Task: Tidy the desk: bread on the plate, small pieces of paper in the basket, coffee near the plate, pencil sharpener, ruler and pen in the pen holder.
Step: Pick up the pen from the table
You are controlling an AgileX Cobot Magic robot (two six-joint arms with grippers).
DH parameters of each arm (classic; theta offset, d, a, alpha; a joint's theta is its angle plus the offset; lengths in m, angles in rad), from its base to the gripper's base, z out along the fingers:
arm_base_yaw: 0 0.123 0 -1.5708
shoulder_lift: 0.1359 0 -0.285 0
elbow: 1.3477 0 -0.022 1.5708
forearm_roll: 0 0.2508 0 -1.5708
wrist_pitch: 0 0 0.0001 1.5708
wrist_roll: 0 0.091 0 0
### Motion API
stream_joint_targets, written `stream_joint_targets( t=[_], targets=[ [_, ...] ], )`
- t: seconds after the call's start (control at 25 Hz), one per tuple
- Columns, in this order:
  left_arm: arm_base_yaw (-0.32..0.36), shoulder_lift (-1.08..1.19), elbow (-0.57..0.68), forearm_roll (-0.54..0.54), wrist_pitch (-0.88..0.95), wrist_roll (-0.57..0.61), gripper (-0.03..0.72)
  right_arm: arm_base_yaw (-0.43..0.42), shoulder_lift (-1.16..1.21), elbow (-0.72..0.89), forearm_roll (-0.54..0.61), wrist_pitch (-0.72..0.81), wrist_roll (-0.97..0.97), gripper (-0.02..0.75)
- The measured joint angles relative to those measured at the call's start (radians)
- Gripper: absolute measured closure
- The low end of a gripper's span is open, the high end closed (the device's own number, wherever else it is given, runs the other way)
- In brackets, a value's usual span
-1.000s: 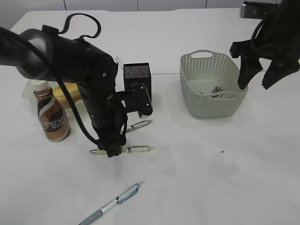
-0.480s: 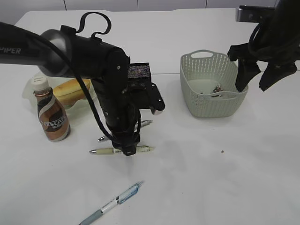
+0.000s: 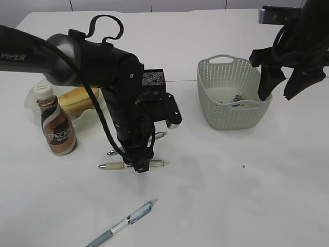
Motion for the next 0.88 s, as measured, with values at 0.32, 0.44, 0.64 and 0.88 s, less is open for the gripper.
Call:
stream_joint_targets(
  t=[0.32,0.44,0.64,0.88],
  targets=[
    [0.0,0.024,0.0,0.01,0.006,0.0,0.249,0.0,0.0,0.0,0.0,0.0,0.0,0.32],
    [0.0,0.032,0.0,0.01,0.007,0.001,0.252,0.0,0.0,0.0,0.001,0.0,0.0,0.32],
    [0.0,0.044,0.0,0.01,0.007,0.001,0.254,0.0,0.0,0.0,0.001,0.0,0.0,0.32],
    [0.0,0.05,0.0,0.018,0.007,0.001,0.269,0.0,0.0,0.0,0.001,0.0,-0.005,0.32]
  ],
)
